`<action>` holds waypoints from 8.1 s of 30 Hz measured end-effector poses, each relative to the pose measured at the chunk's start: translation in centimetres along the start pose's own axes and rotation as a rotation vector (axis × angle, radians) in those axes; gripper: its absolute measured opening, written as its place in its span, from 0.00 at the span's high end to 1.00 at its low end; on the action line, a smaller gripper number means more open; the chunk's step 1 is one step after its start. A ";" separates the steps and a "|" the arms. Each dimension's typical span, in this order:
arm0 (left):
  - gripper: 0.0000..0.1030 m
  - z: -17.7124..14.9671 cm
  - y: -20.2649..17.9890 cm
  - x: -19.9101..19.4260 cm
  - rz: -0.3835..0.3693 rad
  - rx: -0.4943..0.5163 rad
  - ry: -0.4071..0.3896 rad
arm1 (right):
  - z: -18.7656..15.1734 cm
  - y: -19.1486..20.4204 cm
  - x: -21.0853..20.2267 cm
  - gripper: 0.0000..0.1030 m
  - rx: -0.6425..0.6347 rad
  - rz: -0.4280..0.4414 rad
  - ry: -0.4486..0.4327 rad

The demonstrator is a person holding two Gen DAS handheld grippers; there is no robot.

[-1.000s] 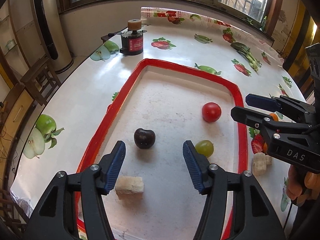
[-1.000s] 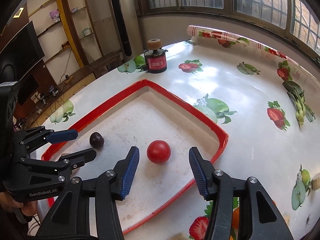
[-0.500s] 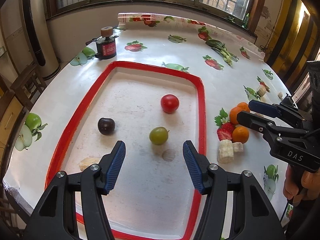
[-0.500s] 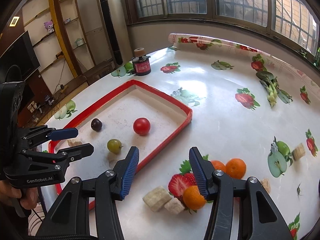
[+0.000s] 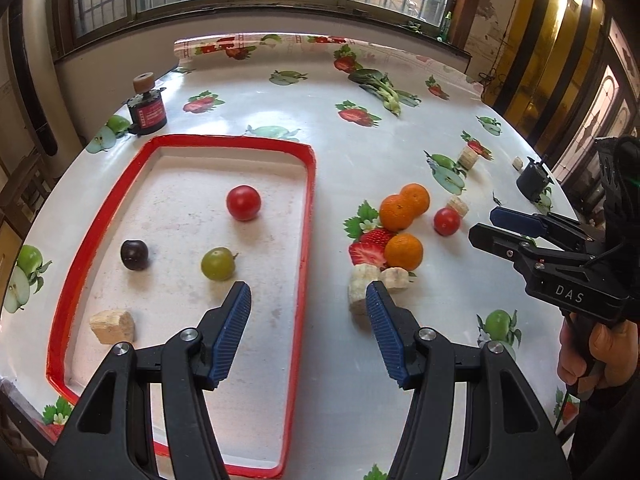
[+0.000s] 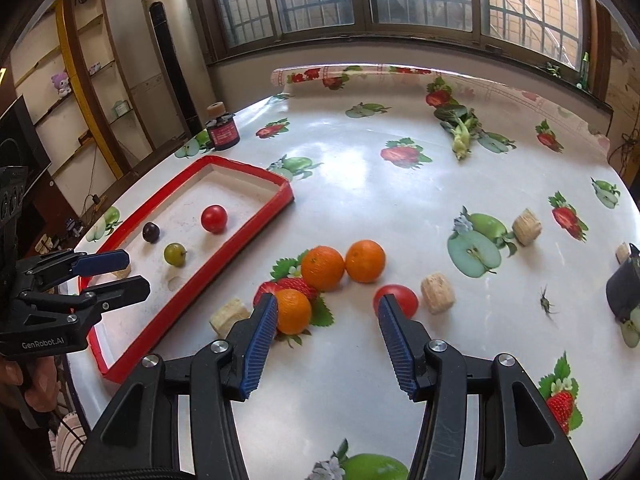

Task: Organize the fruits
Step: 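Move both tools back to the fruit cluster, then grasp the cylindrical cork with left tool while right tool grasps another red tomato, then carry the cork with left tool into the tray while right carries the tomato, then open left tool to drop the cork while right tool releases the tomato, then withdraw both tools from the tray toward the oranges and corks, then grasp a beige cork with left tool while right tool grasps an orange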

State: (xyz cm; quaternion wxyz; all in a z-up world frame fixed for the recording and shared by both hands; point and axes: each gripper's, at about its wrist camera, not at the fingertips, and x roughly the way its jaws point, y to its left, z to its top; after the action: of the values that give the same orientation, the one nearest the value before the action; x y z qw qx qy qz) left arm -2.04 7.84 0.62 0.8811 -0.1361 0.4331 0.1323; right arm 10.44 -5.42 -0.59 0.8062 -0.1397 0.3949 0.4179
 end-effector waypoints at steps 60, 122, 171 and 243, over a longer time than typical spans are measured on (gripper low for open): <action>0.74 0.1 -3.1 2.9 -0.068 0.109 0.017 | -0.4 -2.3 2.5 0.68 0.012 -0.017 0.043; 0.74 1.6 10.4 -0.4 0.065 -0.092 -0.054 | 6.3 11.1 7.5 0.68 -0.197 0.121 0.030; 0.52 5.6 12.7 6.7 0.193 -0.128 0.060 | 10.3 10.4 14.7 0.49 -0.152 0.132 0.093; 0.52 1.1 -5.4 8.3 -0.080 0.103 0.155 | 2.5 -2.7 7.2 0.58 -0.009 0.028 0.085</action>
State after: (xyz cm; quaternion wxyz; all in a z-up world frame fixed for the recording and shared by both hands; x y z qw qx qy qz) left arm 5.58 4.13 -4.73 0.8553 -0.1176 0.5006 0.0639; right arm 16.30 -1.64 -4.72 0.7822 -0.1554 0.4286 0.4246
